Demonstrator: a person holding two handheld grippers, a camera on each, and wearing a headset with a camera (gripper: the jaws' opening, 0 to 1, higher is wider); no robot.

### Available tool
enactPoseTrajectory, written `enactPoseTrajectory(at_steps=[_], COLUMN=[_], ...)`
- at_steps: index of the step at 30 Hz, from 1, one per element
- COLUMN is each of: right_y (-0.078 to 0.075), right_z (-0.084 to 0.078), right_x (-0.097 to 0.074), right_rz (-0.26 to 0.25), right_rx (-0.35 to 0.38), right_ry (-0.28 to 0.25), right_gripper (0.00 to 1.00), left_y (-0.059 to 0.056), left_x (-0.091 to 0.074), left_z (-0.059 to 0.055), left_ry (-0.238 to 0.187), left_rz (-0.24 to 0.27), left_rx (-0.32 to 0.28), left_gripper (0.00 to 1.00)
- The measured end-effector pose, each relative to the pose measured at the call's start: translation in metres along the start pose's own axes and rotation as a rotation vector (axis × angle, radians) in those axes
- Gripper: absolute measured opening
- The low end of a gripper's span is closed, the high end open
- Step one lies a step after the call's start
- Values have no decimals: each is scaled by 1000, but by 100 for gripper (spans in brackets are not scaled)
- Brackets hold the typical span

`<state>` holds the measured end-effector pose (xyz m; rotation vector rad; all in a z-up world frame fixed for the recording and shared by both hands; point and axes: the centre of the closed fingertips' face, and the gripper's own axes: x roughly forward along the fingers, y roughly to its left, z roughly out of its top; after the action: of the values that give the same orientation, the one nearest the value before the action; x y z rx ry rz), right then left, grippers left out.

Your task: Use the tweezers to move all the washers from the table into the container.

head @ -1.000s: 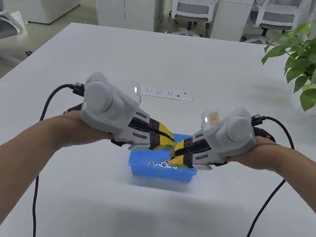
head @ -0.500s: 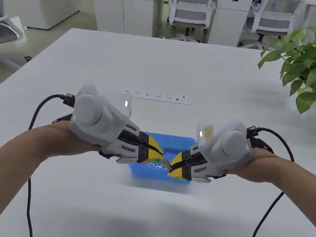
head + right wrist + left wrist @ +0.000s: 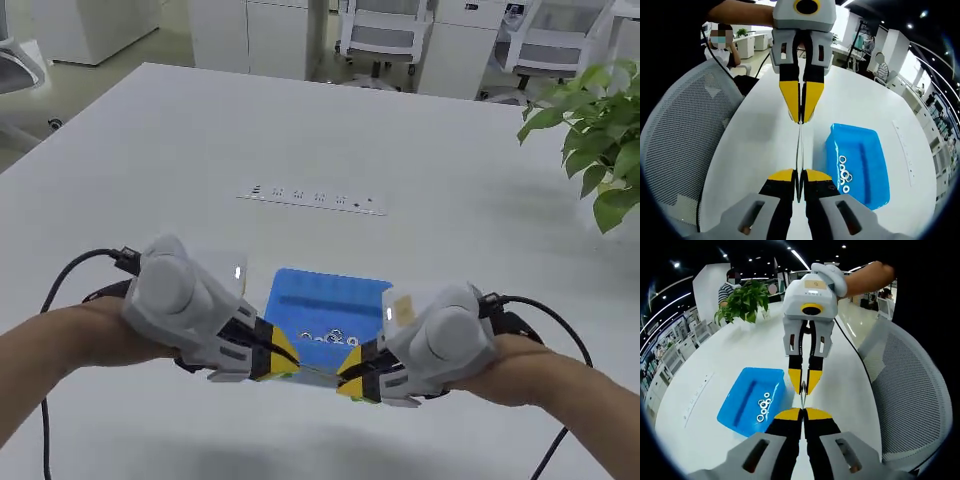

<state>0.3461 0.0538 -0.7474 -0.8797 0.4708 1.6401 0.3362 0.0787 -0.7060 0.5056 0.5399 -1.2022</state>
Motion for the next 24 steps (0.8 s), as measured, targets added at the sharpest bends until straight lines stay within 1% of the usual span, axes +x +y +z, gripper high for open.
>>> enactPoseTrajectory(at_steps=[2, 3, 6, 8, 12, 15, 18, 21, 24], right_y=[4, 6, 12, 14, 20, 24, 28, 32, 36], right_z=[-2, -3, -5, -8, -13, -17, -20, -23, -26], right_x=[4, 6, 11, 14, 21, 25, 29, 33, 36], right_rz=[3, 2, 4, 0, 0, 7, 14, 21, 32], right_rx=[6, 2, 0, -10, -26, -26, -16, -8, 5], right_ry=[10, 14, 28, 46, 72, 85, 99, 111, 121], right_gripper=[8, 8, 8, 8, 8, 8, 8, 8, 8], left_y=[-2, -3, -8, -10, -14, -17, -20, -24, -27], left_x=[3, 4, 9, 14, 22, 28, 33, 38, 42], left_z=[-7, -9, -24, -30, -45, -55, -62, -70, -74], left_ry=[17, 21, 83, 100, 159, 188, 208, 221, 228], left_rz=[-1, -3, -9, -10, -19, -29, -37, -51, -60], left_rx=[-4, -4, 22, 27, 50, 54, 54, 39, 29], left_gripper=[5, 5, 5, 5, 5, 5, 5, 5, 5])
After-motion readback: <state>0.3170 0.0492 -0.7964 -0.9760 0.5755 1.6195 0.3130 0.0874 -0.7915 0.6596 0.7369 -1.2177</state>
